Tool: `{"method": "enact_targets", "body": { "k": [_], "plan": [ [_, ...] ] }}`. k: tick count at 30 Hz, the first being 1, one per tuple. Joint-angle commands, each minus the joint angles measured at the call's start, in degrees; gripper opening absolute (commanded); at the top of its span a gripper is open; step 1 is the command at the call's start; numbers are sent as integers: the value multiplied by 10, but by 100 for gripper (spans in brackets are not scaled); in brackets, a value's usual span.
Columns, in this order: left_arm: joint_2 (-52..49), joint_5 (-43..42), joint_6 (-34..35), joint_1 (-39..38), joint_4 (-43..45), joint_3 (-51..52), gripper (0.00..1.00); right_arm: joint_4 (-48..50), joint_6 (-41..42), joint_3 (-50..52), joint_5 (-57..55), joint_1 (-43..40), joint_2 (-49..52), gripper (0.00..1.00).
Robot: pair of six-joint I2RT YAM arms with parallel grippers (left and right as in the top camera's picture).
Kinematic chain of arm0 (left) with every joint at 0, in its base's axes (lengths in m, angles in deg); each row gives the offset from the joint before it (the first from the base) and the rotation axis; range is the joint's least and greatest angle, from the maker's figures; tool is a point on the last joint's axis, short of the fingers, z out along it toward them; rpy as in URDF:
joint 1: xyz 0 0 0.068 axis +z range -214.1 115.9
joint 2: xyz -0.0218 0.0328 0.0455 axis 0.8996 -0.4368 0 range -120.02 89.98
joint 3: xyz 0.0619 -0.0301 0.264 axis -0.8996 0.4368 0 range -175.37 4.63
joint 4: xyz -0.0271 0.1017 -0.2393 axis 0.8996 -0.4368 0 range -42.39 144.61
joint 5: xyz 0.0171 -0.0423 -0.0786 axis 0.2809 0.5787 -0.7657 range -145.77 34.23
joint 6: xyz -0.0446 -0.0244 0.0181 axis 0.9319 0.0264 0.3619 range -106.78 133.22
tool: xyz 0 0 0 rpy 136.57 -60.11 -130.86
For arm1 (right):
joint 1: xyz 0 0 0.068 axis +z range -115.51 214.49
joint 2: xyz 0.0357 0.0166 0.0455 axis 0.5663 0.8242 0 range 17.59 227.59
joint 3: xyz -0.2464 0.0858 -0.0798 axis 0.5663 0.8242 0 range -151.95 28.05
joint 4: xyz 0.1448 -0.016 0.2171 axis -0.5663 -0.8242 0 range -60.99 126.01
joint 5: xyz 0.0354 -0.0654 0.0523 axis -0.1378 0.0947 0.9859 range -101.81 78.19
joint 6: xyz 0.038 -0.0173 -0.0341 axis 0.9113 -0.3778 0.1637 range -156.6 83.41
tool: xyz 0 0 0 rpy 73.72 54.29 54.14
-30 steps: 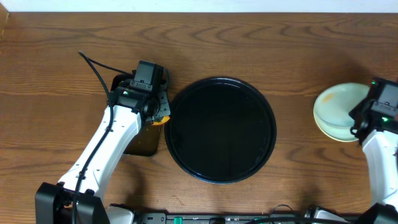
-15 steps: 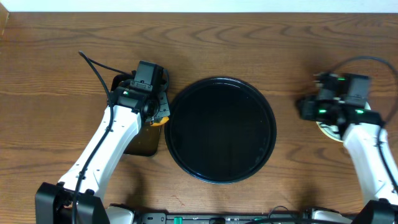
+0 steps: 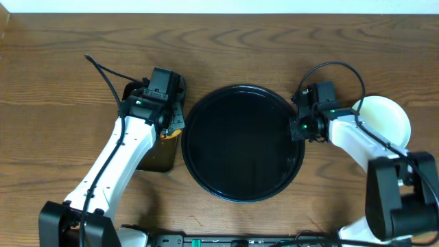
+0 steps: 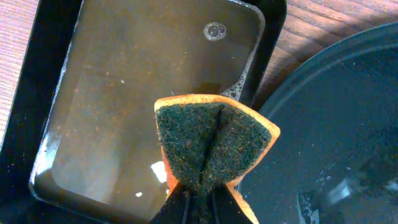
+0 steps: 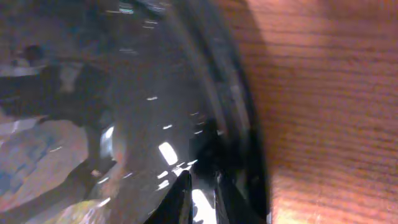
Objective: Clean dirty plates on tray and stack at the side
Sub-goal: 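Withdraw the right gripper left toward the black tray's edge, then lower the sponge into the water tray and open the left gripper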
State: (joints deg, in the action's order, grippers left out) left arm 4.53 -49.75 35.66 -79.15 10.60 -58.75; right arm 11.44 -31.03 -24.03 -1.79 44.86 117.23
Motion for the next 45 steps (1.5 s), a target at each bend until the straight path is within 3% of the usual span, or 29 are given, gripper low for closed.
{"method": "enact_targets", "body": {
  "k": [1, 6, 13, 20, 27, 33, 39, 45],
  "plan": [
    [5, 11, -3, 3, -3, 2, 8, 1, 55, -7, -80, 4, 23, 11],
    [5, 11, -3, 3, -3, 2, 9, 6, 103, -9, -190, -3, 26, 12],
    [5, 11, -3, 3, -3, 2, 9, 6, 102, -36, -218, -53, 26, 12],
    [-11, 21, -3, 3, -1, 2, 9, -8, 10, -68, -35, -38, 0, 28],
    [-33, 55, -3, 33, 16, 2, 9, -92, 10, -68, -28, -23, -123, 30],
    [-104, 51, -3, 60, 40, 2, 8, -137, 12, -68, -20, -21, -142, 30],
    [-180, -38, -3, 60, 52, 2, 8, -140, 12, -68, -20, -21, -142, 31],
    [-186, -92, -3, 53, 75, 2, 8, -140, 12, -68, -20, -21, -142, 32]
  ]
}}
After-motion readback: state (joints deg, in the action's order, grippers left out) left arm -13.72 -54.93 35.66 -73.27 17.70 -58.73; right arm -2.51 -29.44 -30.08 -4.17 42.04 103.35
